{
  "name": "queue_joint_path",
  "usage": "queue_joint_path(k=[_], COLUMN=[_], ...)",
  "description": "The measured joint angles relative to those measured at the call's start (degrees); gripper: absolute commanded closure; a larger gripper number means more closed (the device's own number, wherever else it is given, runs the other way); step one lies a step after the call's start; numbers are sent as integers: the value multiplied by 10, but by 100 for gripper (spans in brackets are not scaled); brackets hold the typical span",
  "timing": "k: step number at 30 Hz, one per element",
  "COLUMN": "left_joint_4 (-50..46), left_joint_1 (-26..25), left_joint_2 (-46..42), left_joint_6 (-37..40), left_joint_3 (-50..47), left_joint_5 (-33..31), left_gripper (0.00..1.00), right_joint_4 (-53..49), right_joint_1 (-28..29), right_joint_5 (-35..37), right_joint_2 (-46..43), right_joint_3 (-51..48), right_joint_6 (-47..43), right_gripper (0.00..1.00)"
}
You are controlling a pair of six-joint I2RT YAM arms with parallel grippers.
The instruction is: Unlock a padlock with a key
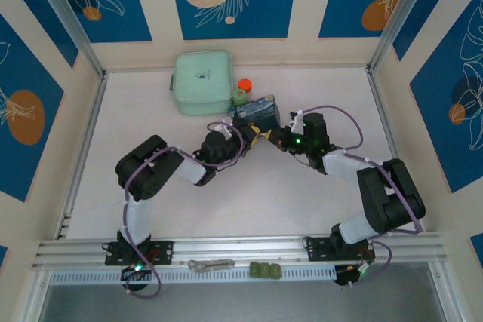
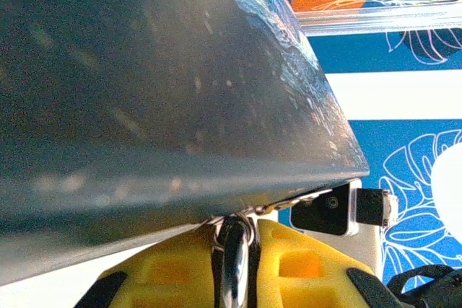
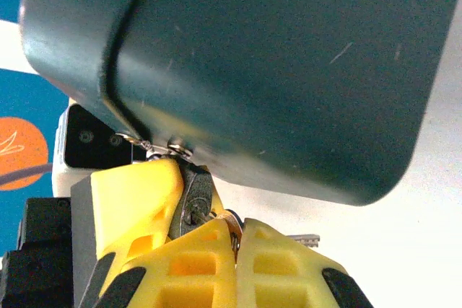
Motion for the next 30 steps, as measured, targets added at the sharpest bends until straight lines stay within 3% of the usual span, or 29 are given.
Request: queue_joint_path(k=[8, 18, 27, 30], left_joint_4=[-3, 35, 59, 59], left_joint_1=[2, -10, -16, -16], left_joint_2=[-5, -19, 8, 8], left_joint_6=[1, 1, -2, -2], left_joint_3=[-5, -29, -9, -8], left_joint_5=[21, 67, 93, 95], left_gripper=[100, 100, 100, 100], right_joint_4=[-37, -85, -104, -106], right_joint_1=[-8, -35, -47, -44], right_joint_5=[-15, -68, -59, -55], right_joint_2=[-10, -99, -142, -143], right_joint_3=[6, -40, -62, -62], right_joint_6=[-19, -26, -24, -24], right_gripper=[100, 100, 100, 94])
